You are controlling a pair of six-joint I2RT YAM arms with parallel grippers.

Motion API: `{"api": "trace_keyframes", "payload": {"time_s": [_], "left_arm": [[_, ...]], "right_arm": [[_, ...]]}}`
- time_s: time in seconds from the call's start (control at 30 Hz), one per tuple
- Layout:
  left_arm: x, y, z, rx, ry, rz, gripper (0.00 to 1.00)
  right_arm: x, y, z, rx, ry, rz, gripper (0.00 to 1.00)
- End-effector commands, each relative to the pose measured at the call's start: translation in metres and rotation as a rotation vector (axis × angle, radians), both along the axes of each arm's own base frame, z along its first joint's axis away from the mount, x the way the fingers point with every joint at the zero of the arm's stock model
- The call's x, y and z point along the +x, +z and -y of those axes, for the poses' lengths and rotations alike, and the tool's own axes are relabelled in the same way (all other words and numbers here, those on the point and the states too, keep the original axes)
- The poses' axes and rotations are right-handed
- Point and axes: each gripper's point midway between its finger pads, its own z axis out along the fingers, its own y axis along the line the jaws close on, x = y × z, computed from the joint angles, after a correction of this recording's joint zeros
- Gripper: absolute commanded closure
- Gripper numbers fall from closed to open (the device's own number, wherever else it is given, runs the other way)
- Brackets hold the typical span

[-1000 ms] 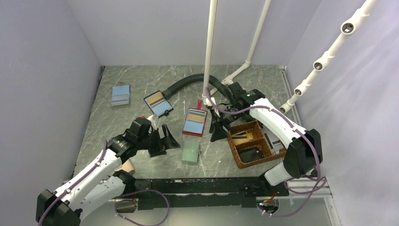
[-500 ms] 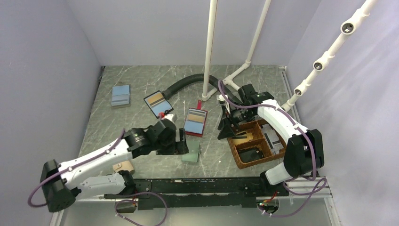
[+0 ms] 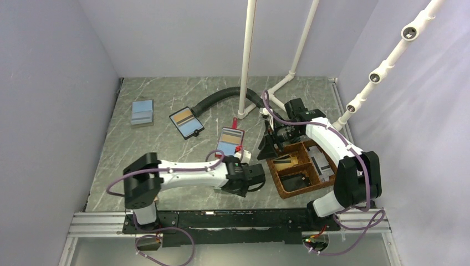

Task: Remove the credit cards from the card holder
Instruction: Open the card holder at the center of the board.

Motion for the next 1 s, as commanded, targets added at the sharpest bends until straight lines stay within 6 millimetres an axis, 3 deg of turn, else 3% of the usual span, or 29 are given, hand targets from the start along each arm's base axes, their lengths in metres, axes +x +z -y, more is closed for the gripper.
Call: {"api": "trace_keyframes", "payload": {"time_s": [0.0, 0.4, 0.57, 0.67, 0.73, 0.97], "left_arm": [[0.013, 0.003, -0.003, 0.103, 0.031, 0.097, 0.13], [0.024, -0.034, 0.018, 0.131, -0.08, 0.126, 0.23], [0.027, -0.047, 0.013, 0.212, -0.082, 0.128, 0.27], [0.029, -0.05, 0.007, 0.247, -0.075, 0.136, 0.4], [0.031, -0.049, 0.003, 0.263, -0.058, 0.135, 0.58], [0.032, -0.025, 0.012, 0.173, -0.042, 0.147, 0.78]], "right_arm": [[0.005, 0.005, -0.004, 0.043, 0.004, 0.017, 0.31], [0.009, -0.003, 0.002, 0.033, -0.029, 0.01, 0.31], [0.01, -0.002, 0.004, 0.034, -0.034, 0.014, 0.32], [0.009, -0.002, 0.004, 0.038, -0.036, 0.013, 0.32], [0.009, -0.002, 0.004, 0.039, -0.035, 0.014, 0.32], [0.008, -0.002, 0.004, 0.039, -0.036, 0.013, 0.32]]}}
